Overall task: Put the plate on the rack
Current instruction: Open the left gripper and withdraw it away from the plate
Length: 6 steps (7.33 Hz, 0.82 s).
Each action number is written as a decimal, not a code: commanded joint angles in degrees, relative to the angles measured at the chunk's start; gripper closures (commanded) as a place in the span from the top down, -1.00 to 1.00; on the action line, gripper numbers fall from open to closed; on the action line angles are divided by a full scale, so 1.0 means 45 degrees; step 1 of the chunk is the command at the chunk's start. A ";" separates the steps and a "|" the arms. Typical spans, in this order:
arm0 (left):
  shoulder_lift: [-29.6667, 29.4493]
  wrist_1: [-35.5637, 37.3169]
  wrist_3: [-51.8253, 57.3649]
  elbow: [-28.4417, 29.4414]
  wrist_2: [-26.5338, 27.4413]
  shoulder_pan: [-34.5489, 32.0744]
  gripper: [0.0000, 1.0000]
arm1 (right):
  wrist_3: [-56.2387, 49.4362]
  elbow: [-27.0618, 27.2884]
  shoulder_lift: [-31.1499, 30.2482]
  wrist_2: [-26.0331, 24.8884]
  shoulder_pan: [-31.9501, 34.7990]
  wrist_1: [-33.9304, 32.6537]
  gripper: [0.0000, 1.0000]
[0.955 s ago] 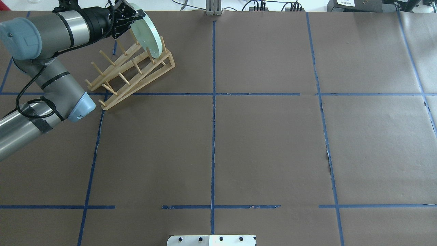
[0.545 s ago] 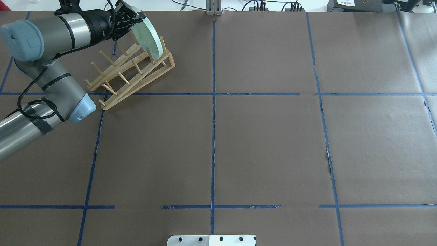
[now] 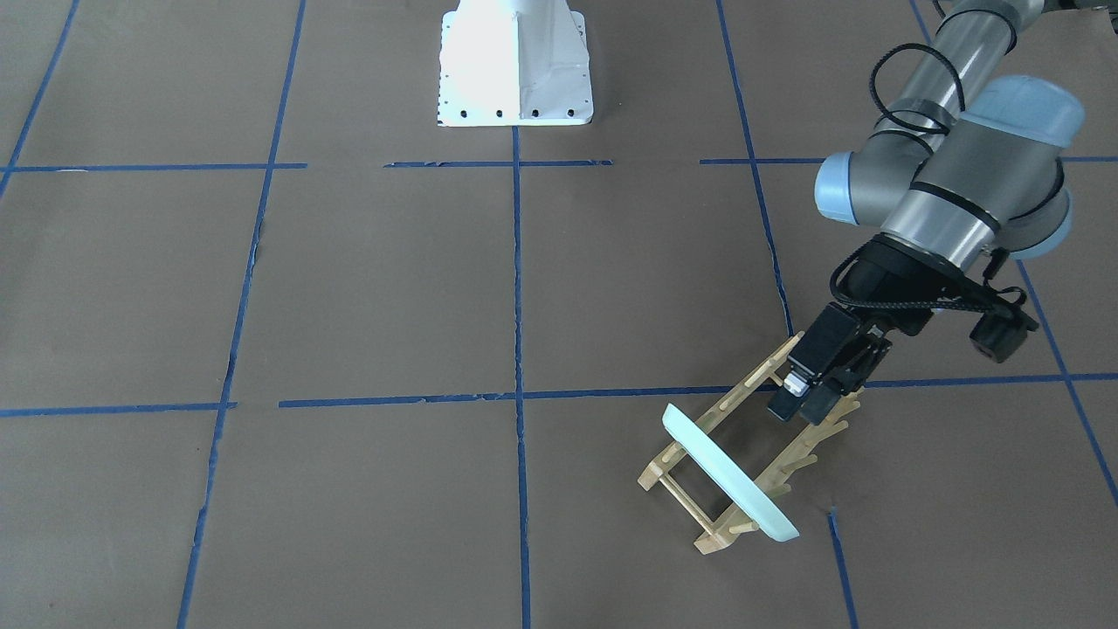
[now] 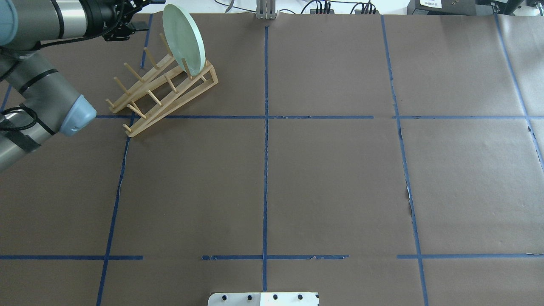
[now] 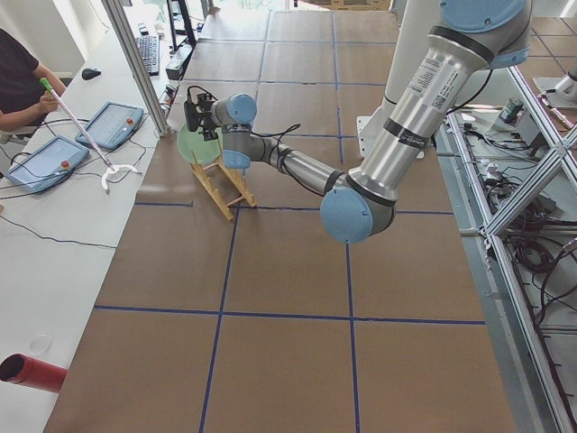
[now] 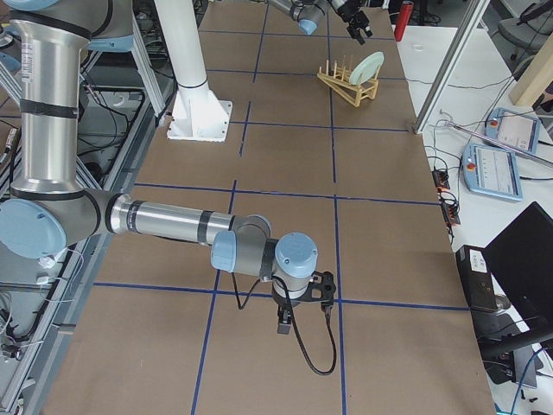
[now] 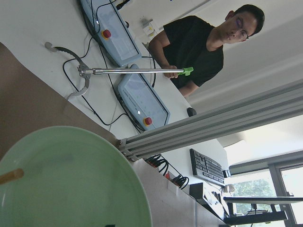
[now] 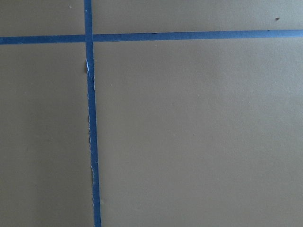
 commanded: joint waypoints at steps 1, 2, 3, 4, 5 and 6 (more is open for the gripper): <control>0.1463 0.2396 0.4591 -0.0161 -0.4098 -0.2220 1.00 | -0.0001 0.0001 0.0000 0.0000 0.0000 0.0000 1.00; 0.2747 0.3060 0.7555 -0.0200 -0.4520 -0.3003 1.00 | -0.0001 0.0001 0.0000 0.0000 0.0000 0.0000 1.00; 0.3862 0.4169 1.0137 -0.0510 -0.4525 -0.3359 1.00 | -0.0001 0.0001 0.0000 0.0000 0.0000 0.0000 1.00; 0.4705 0.6172 1.3315 -0.0996 -0.4525 -0.4136 1.00 | -0.0001 0.0001 0.0000 0.0000 0.0000 0.0000 1.00; 0.6183 0.8164 1.7117 -0.1620 -0.4505 -0.5226 1.00 | -0.0001 0.0001 0.0000 0.0000 0.0000 0.0000 1.00; 0.6604 0.9847 1.9398 -0.1607 -0.4505 -0.6069 1.00 | -0.0001 0.0001 0.0000 0.0000 0.0000 0.0000 1.00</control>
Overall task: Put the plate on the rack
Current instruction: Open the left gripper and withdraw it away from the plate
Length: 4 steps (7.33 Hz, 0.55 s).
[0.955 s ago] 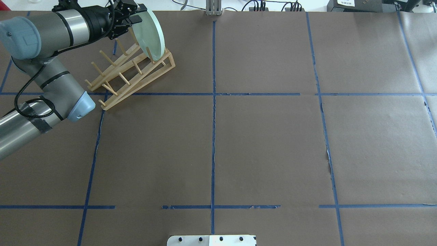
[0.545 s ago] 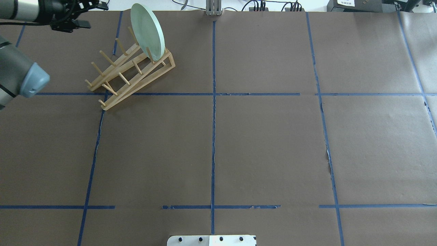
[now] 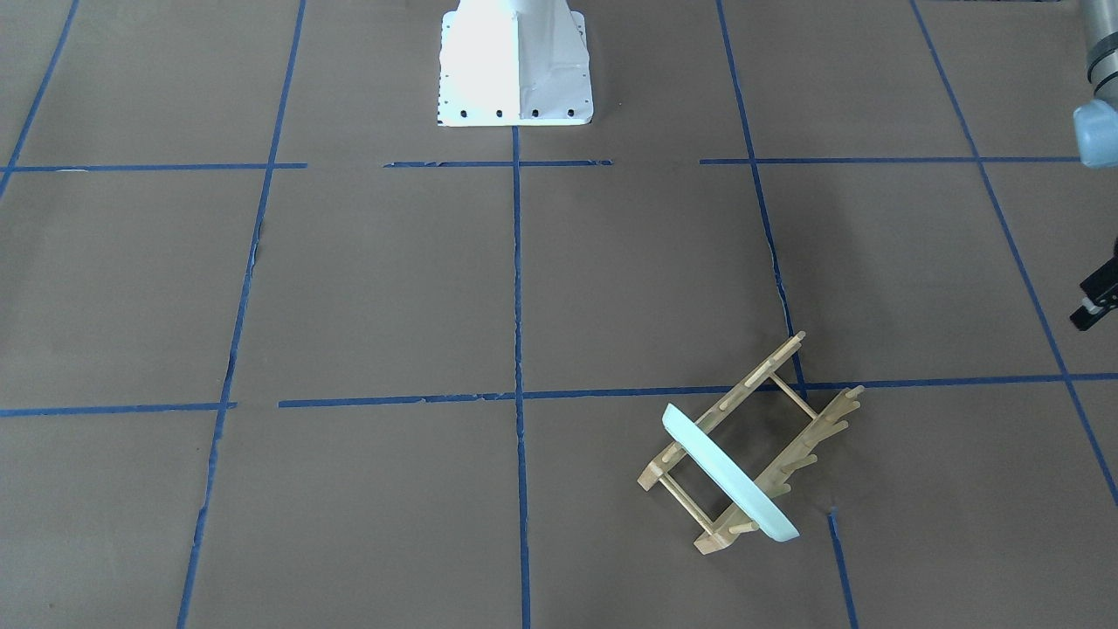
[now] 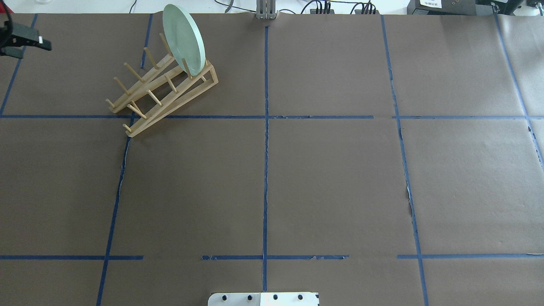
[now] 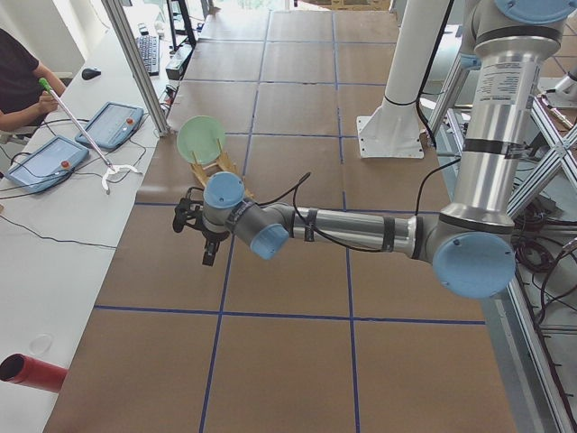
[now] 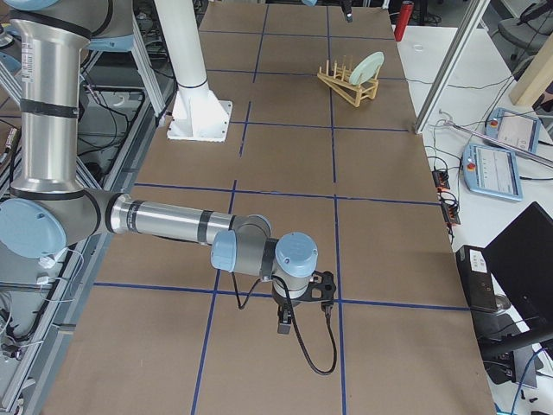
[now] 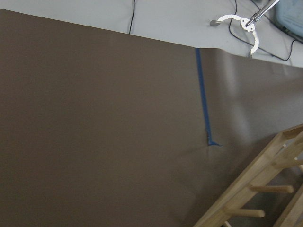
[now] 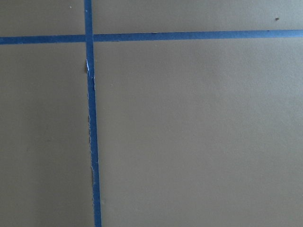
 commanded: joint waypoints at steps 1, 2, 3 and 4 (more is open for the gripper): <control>0.0971 0.4299 0.4253 -0.0306 -0.0029 -0.1873 1.00 | 0.0000 0.0000 0.0000 0.0000 0.0000 0.0000 1.00; 0.1068 0.5210 0.4492 -0.0287 -0.0029 -0.2228 1.00 | 0.0000 0.0000 0.0000 0.0000 0.0000 0.0000 1.00; 0.1107 0.5489 0.4514 -0.0383 -0.0029 -0.2309 1.00 | 0.0000 0.0000 0.0000 0.0000 0.0000 0.0000 1.00; 0.1108 0.6014 0.4514 -0.0751 -0.0049 -0.2484 1.00 | 0.0000 -0.0019 0.0000 0.0000 0.0000 0.0000 1.00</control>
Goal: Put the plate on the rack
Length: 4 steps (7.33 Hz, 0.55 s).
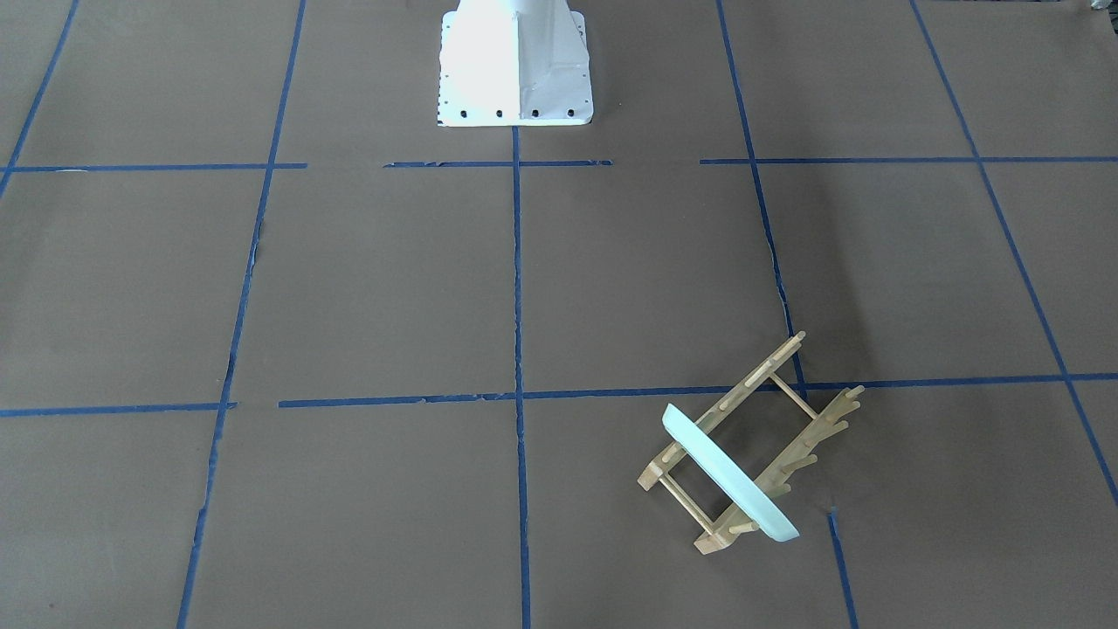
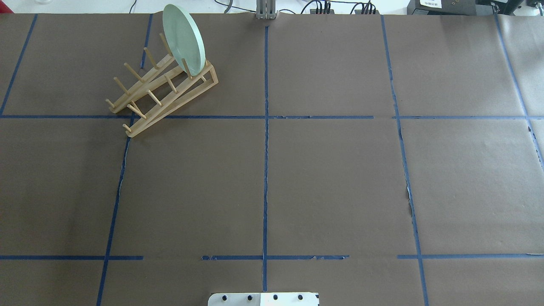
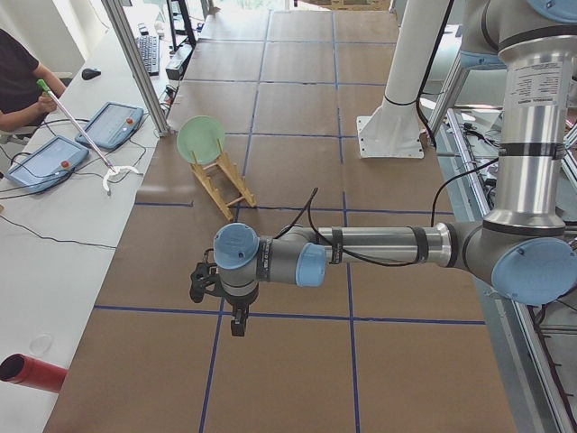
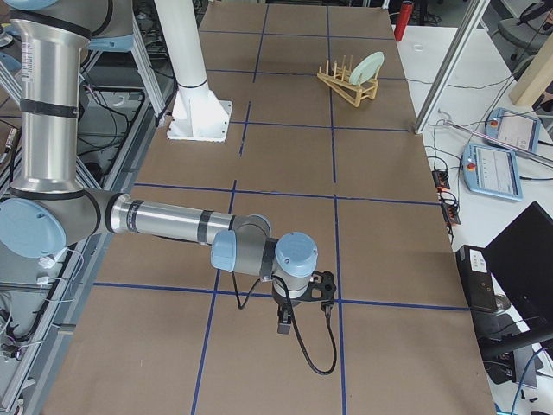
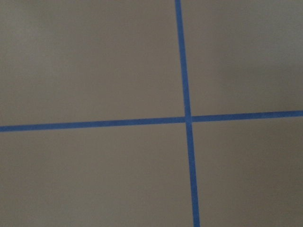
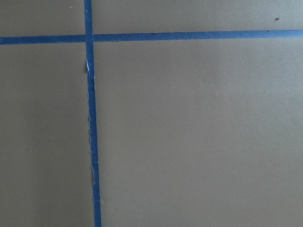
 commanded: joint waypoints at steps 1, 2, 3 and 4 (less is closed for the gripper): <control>0.0040 0.0889 0.0182 -0.0701 0.0023 -0.0313 1.00 | 0.0000 0.0003 0.0000 0.0000 0.0000 0.0000 1.00; 0.0059 0.0852 0.0492 -0.0936 -0.0015 -0.0333 1.00 | 0.0000 -0.0016 0.0000 0.0000 0.0000 0.0000 1.00; 0.0253 0.0697 0.0804 -0.1016 -0.0015 -0.0294 1.00 | 0.0000 -0.0016 0.0000 0.0000 0.0000 0.0000 1.00; 0.0255 0.0676 0.0827 -0.1017 -0.0015 -0.0274 1.00 | 0.0000 0.0003 0.0000 0.0000 0.0000 0.0000 1.00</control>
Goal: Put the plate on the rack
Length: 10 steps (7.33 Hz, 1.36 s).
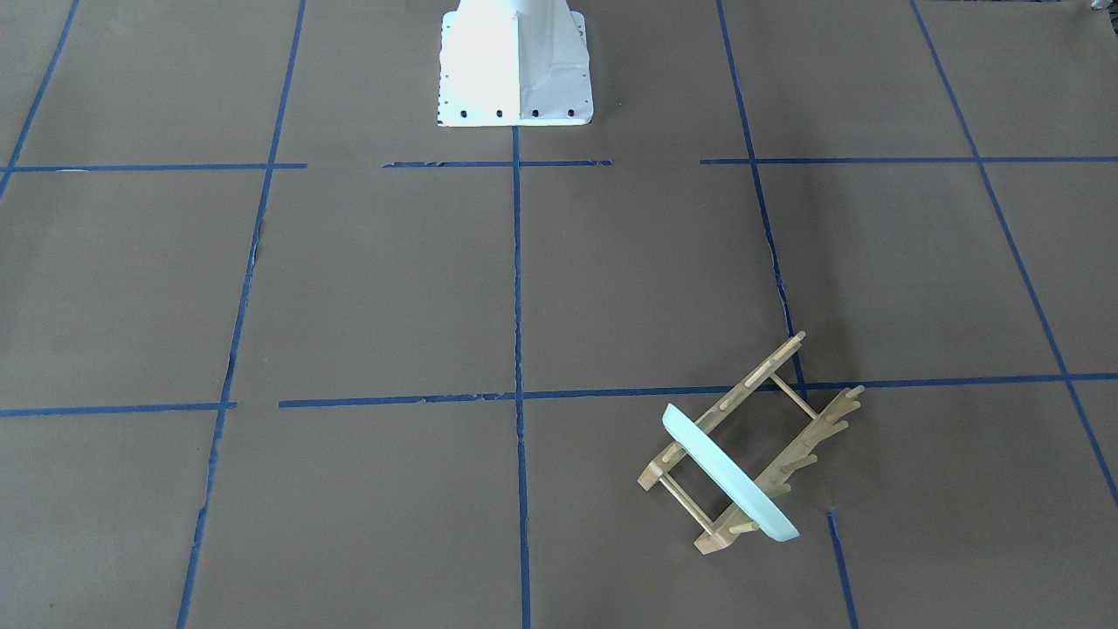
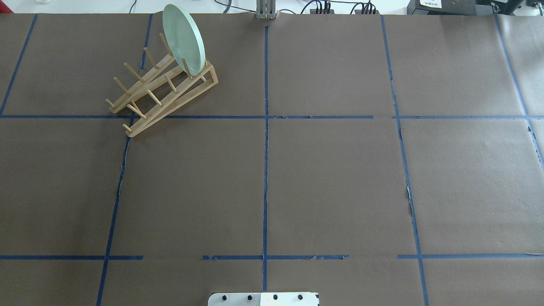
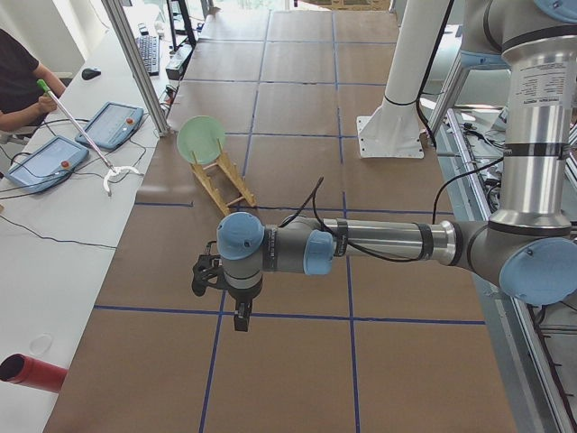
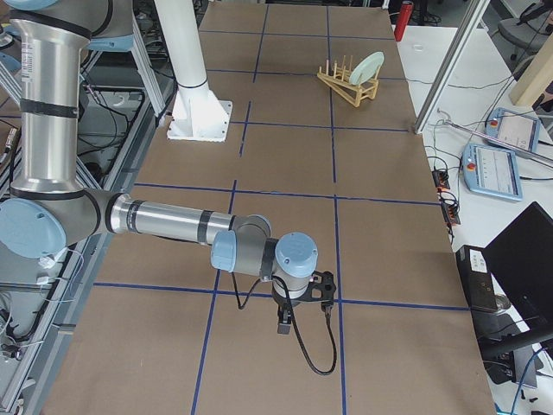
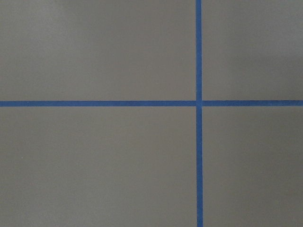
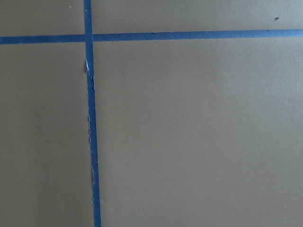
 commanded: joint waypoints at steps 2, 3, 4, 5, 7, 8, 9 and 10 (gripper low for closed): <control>0.0031 -0.0056 0.0166 -0.0117 -0.0023 0.0018 1.00 | 0.0000 -0.0005 0.0000 0.0000 0.0000 0.0000 1.00; 0.0031 -0.0056 0.0166 -0.0118 -0.0023 0.0018 1.00 | 0.0000 0.0014 0.0000 0.0000 0.0000 0.0000 1.00; 0.0050 0.0138 0.0166 -0.0272 -0.0042 0.0018 1.00 | 0.0000 0.0014 0.0000 0.0000 0.0000 0.0000 1.00; 0.0089 0.0314 0.0166 -0.0371 -0.0023 -0.0020 1.00 | 0.0000 0.0014 0.0000 0.0000 0.0000 0.0000 1.00; 0.0168 0.1655 0.0960 -0.0624 -0.0023 -0.0021 1.00 | 0.0000 0.0014 0.0000 0.0000 0.0000 0.0000 1.00; 0.0284 0.1972 0.1470 -0.0587 -0.0023 -0.0002 1.00 | 0.0000 0.0014 0.0000 0.0000 0.0000 0.0000 1.00; 0.0730 0.1879 0.1494 -0.0992 -0.0023 -0.0001 1.00 | 0.0000 -0.0005 0.0000 0.0000 0.0000 0.0000 1.00; 0.1063 0.1800 0.1514 -0.1074 -0.0081 -0.0001 1.00 | 0.0000 -0.0005 0.0000 0.0000 0.0000 0.0000 1.00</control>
